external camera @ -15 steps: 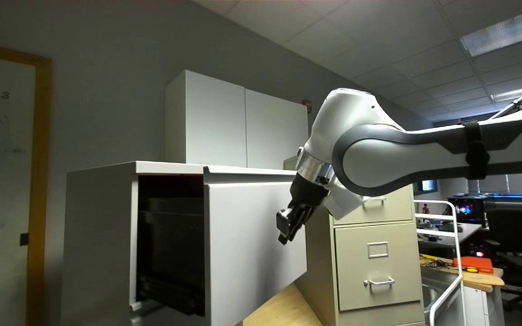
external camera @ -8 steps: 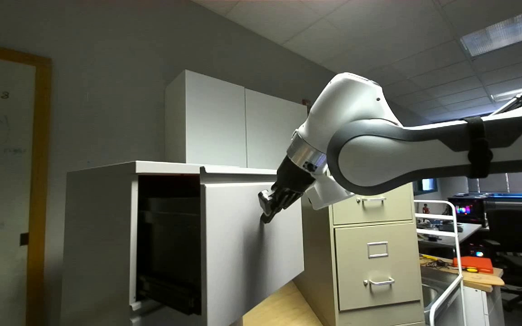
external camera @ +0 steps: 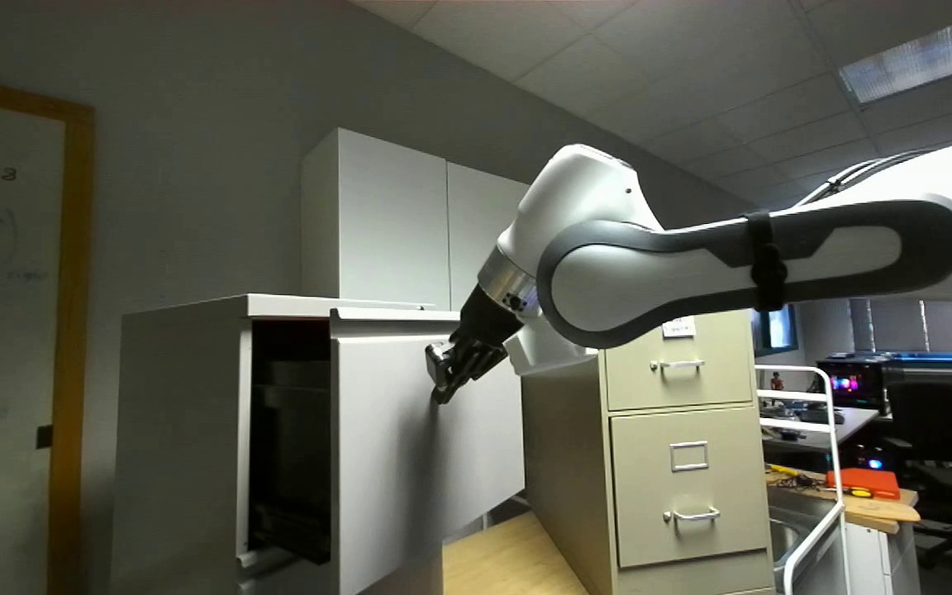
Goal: Close the top drawer of the left cabinet
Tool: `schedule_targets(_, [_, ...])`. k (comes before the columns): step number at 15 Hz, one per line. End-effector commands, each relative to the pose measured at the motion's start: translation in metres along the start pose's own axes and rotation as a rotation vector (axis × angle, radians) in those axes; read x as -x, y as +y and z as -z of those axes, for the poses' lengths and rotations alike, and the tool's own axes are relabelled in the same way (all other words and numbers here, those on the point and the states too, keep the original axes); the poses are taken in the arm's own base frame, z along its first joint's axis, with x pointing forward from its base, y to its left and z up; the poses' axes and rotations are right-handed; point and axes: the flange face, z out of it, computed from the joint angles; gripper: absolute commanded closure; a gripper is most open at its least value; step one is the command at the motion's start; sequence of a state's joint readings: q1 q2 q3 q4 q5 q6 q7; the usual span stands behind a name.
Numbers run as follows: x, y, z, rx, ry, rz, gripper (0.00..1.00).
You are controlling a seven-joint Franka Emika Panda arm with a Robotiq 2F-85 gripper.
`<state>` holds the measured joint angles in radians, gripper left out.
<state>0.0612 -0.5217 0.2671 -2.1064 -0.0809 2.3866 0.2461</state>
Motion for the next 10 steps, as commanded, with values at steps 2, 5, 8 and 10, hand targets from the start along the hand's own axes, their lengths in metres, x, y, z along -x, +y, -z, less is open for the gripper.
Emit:
schedule_targets(2, [-0.055,-0.025,-0.032,-0.081,-0.004,-0.028,0.92])
schedule_targets(5, [-0.083,-0.036,-0.051,-0.107,-0.003,-0.043,0.92])
schedule_targets(8, [-0.107,-0.051,-0.07,-0.124,-0.002,-0.057,0.92])
schedule_targets(10, [-0.119,-0.066,-0.086,-0.135,-0.003,-0.06,0.92])
